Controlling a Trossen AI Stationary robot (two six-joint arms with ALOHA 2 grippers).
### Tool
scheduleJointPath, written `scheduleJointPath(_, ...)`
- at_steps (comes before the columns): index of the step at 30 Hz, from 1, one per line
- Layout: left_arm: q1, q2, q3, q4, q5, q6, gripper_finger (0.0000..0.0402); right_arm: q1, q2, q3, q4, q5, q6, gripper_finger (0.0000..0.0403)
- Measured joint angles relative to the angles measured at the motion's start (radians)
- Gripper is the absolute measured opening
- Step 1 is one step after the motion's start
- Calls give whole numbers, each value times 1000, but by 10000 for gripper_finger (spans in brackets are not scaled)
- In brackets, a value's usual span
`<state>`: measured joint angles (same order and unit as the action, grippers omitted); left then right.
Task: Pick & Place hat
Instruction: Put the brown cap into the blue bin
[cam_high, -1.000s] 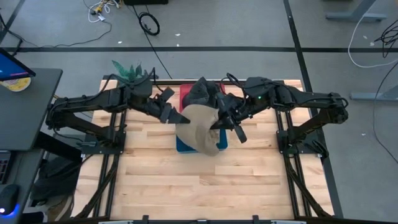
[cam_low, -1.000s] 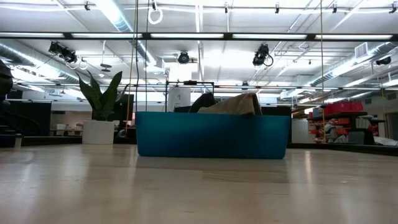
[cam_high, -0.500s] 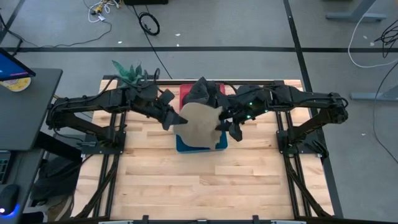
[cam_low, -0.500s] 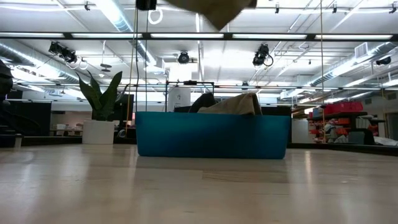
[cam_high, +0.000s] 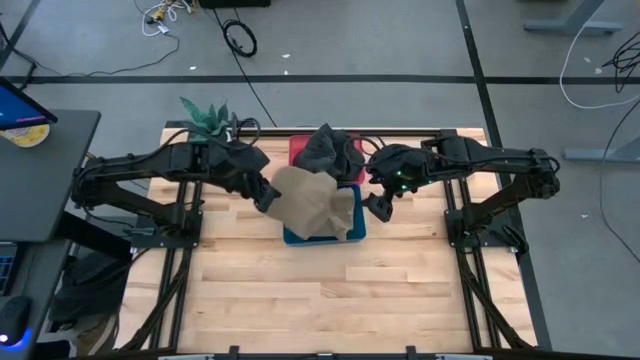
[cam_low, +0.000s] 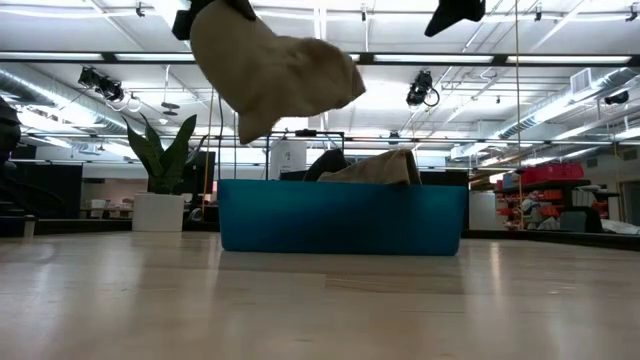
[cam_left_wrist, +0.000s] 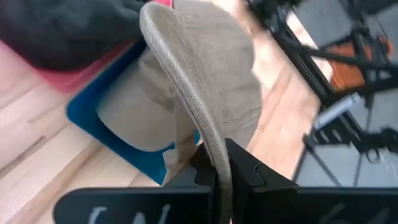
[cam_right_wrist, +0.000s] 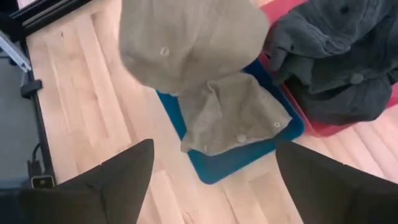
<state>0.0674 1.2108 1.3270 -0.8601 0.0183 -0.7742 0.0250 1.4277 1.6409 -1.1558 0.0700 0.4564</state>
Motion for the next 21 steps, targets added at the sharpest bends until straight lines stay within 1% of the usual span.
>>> scheduleJointPath(2,-12,-8,0,11,-59,-12,12,0,0,0,0,1,14,335)
scheduleJointPath(4,-27,-12,0,53,-141,-30,12,3,0,1,-15,1,38,330)
scheduleJointPath(6,-40,-20,-1,74,-203,-56,12,13,-1,1,-77,0,69,323)
scheduleJointPath(8,-58,-24,1,135,-236,-83,12,29,-1,1,-173,8,93,317)
scheduleJointPath(11,-97,-27,0,171,-269,-113,12,59,-1,1,-298,64,123,306)
scheduleJointPath(13,-122,-29,-26,225,-282,-146,12,74,-1,1,-332,108,138,297)
scheduleJointPath(15,-139,-29,-84,285,-281,-196,12,85,-3,1,-336,138,147,289)
scheduleJointPath(17,-153,-32,-157,376,-269,-262,12,91,-6,1,-326,155,151,281)
scheduleJointPath(21,-161,-41,-328,733,-250,-400,12,92,-6,1,-275,162,139,268)
